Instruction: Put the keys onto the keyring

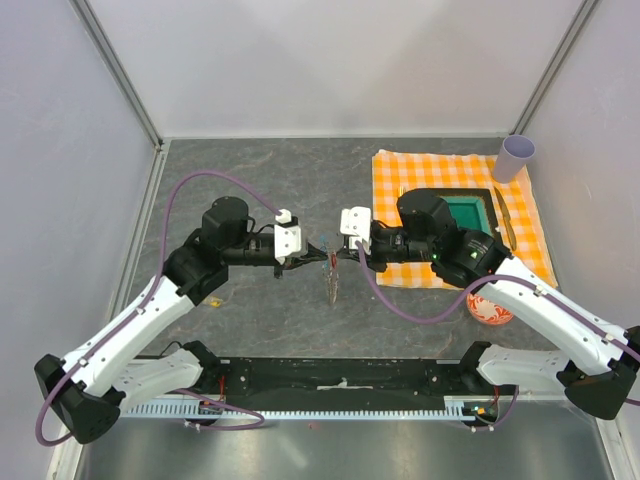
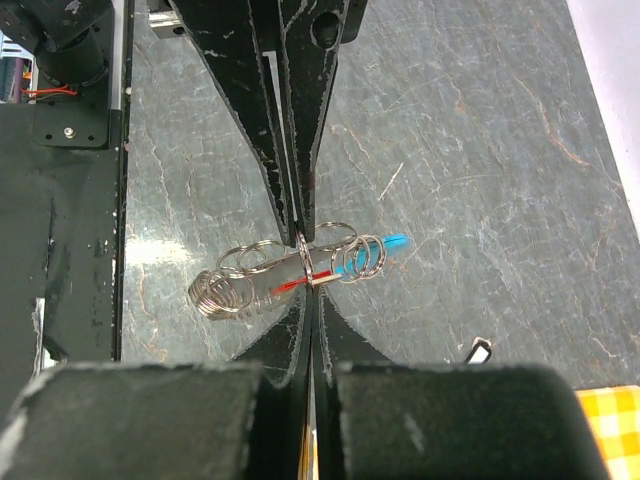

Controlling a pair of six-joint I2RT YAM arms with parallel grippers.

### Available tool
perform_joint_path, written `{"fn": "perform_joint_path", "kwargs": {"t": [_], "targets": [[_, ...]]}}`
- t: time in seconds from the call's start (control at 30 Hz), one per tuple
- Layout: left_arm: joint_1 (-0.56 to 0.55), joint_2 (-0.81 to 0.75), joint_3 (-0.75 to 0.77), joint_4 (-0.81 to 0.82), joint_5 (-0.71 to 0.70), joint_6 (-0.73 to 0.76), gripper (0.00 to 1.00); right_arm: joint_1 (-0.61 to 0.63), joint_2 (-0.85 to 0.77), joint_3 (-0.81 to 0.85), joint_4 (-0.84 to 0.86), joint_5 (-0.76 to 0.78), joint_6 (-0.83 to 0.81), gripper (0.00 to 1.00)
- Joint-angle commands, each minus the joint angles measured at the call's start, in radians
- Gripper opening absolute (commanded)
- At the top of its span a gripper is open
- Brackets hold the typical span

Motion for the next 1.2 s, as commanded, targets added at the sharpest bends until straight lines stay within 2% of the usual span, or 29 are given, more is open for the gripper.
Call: {"fn": "perform_joint_path", "kwargs": {"t": [0.0, 1.0, 1.17], "targets": [[-0.018, 0.020, 0.043, -0.001, 0.027, 0.017, 0.02, 0.006, -0.003, 0.071, 0.086, -0.069, -0.010, 0.00], [-0.042, 0.064, 0.087, -0.075, -0.025, 0.028, 0.02, 0.007, 0.010, 0.103, 0.100, -0.080, -0.007, 0.00], [-0.042, 0.034, 0.074, -0.047, -0.047, 0.023, 0.02, 0.007, 0.004, 0.083, 0.089, -0.036, -0.004, 0.00]]}}
